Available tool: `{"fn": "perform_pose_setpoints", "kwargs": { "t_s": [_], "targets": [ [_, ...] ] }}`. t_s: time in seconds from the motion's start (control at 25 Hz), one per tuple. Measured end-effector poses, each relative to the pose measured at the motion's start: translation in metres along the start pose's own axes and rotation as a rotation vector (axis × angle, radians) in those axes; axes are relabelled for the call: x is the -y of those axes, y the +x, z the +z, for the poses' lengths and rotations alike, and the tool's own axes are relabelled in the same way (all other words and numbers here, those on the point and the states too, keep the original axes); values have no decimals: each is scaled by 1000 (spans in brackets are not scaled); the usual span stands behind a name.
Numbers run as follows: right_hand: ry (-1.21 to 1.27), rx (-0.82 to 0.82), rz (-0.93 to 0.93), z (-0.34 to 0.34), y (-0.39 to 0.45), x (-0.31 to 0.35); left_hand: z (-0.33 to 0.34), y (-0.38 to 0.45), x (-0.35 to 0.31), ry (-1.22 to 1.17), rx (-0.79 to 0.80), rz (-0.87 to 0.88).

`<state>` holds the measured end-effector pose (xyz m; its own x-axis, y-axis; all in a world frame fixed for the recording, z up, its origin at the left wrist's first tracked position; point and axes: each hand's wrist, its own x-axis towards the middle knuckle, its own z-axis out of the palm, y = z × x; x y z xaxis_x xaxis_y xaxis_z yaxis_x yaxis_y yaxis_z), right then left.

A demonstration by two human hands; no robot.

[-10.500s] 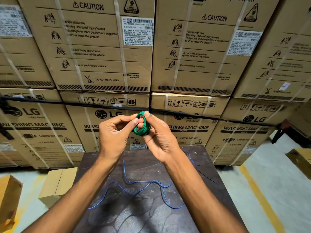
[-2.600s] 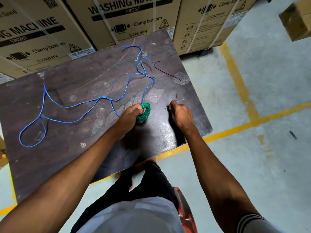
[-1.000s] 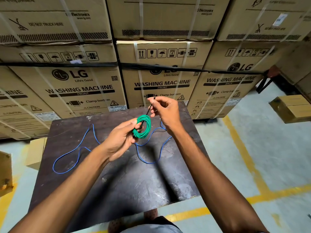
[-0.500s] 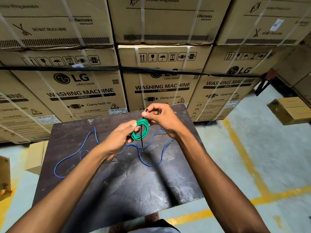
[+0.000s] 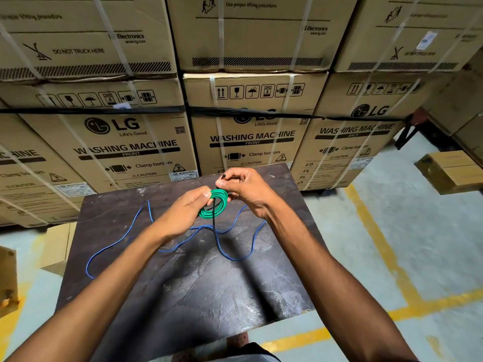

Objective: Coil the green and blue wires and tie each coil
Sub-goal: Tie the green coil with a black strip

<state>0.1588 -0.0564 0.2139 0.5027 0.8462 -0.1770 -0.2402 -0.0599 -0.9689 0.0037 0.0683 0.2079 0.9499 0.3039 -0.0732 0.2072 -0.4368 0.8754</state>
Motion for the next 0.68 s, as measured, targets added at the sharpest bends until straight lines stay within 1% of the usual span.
{"fn": "perform_pose_setpoints", "kwargs": {
  "t_s": [0.08, 0.16, 0.44, 0.68],
  "targets": [
    [17, 1, 21, 2, 0, -3, -2, -2, 3, 122, -20, 2],
    [35, -5, 36, 3, 0, -6, -2, -3, 2, 169, -28, 11],
    [26, -39, 47, 8, 1, -9, -1, -1, 2, 269, -33, 47],
    [25, -51, 53, 9, 3, -13, 3, -2, 9, 302, -62, 80]
  ]
}}
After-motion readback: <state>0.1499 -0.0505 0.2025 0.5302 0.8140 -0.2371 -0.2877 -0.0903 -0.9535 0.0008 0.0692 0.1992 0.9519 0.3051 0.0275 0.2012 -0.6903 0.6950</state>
